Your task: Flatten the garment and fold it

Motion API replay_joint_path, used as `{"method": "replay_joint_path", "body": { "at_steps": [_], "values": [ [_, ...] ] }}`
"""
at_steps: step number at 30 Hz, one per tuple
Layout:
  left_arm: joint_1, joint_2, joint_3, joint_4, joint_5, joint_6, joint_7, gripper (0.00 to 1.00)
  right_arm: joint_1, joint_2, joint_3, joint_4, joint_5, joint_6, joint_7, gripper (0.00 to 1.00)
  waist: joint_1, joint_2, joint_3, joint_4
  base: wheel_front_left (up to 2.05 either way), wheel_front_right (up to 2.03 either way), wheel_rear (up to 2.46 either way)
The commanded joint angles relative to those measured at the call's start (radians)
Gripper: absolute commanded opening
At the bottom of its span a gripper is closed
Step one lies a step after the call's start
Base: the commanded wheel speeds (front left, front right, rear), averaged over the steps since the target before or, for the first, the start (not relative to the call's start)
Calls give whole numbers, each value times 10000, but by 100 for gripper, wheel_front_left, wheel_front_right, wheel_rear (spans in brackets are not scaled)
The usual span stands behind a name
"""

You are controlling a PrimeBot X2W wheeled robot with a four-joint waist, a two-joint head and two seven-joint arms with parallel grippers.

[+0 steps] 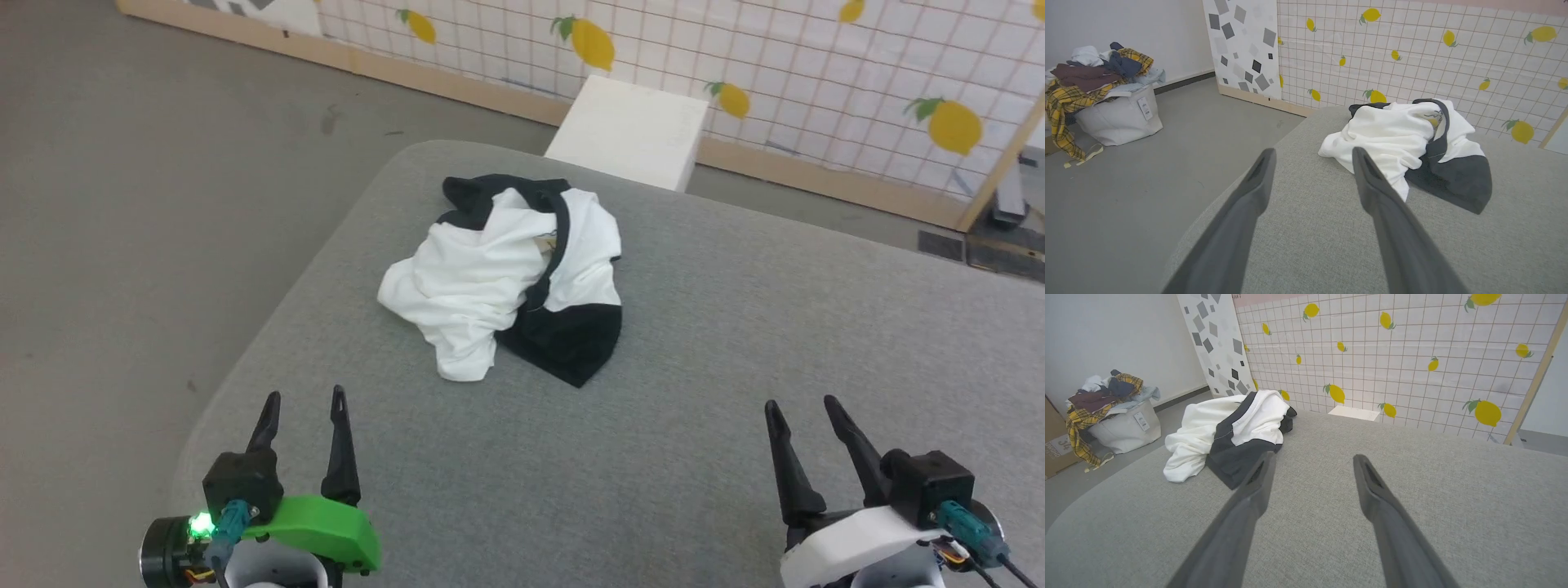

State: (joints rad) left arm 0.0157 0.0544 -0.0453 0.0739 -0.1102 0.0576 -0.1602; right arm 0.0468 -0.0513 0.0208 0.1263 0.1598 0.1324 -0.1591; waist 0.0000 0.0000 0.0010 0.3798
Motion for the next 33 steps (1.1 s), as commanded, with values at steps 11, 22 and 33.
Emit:
{"method": "replay_joint_path", "body": {
  "at_steps": [11,22,33],
  "values": [
    [284,-30,-107,94,-249,232,-306,100,154,6,77,299,298,-12,-313,100,0,0,44,784,0,0,0],
    [362,-34,-123,169,-326,298,-528,100,225,7,105,476,496,-14,-537,100,0,0,19,1155,0,0,0],
    [436,-37,-198,338,-386,308,-756,100,281,9,118,725,635,-15,-766,100,0,0,24,1550,0,0,0]
  ]
}}
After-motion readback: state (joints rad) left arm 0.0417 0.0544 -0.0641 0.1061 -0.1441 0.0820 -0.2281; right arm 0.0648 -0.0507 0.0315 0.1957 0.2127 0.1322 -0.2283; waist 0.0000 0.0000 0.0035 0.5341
